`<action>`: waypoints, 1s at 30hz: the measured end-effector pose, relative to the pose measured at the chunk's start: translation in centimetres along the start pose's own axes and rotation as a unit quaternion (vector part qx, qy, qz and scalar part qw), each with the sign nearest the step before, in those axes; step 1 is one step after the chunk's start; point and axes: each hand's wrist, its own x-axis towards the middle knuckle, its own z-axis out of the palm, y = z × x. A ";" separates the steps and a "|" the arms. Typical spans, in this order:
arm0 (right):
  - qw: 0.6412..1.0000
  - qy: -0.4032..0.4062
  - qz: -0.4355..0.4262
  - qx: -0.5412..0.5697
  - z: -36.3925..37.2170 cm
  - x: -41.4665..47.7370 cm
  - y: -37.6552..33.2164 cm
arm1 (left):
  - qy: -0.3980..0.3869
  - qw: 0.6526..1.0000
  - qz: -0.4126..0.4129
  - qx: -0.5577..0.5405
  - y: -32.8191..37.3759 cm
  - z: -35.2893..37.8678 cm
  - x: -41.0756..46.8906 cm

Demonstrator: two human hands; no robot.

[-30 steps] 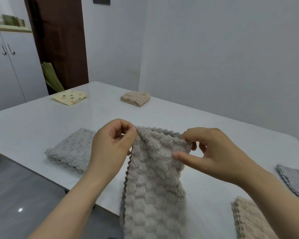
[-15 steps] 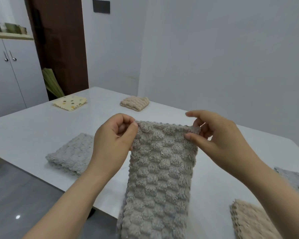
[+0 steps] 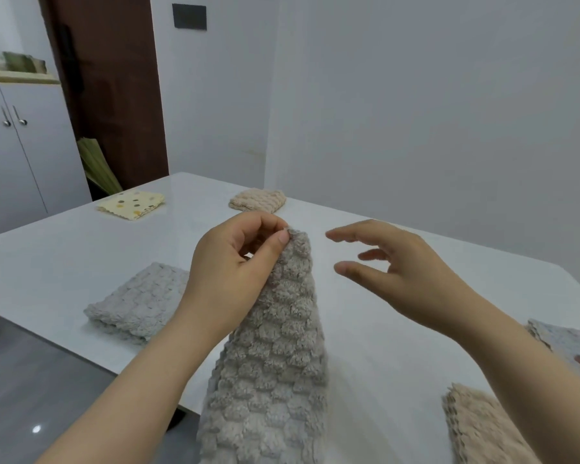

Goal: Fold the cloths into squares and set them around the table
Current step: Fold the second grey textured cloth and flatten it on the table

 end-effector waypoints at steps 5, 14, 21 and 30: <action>0.992 -0.015 -0.013 0.127 -0.4 0.6 -0.8 | -0.027 0.999 0.034 -0.014 1.3 -0.1 0.2; 0.983 -0.018 -0.017 0.184 -0.6 0.6 -0.6 | -0.040 0.998 0.048 -0.029 2.4 0.3 0.3; 0.976 -0.051 -0.007 0.212 -1.0 0.4 -1.1 | -0.047 0.997 0.053 -0.027 3.0 0.3 0.2; 0.970 -0.001 0.012 0.243 -1.3 -0.1 -0.9 | -0.085 0.993 -0.081 -0.010 1.8 0.1 -0.8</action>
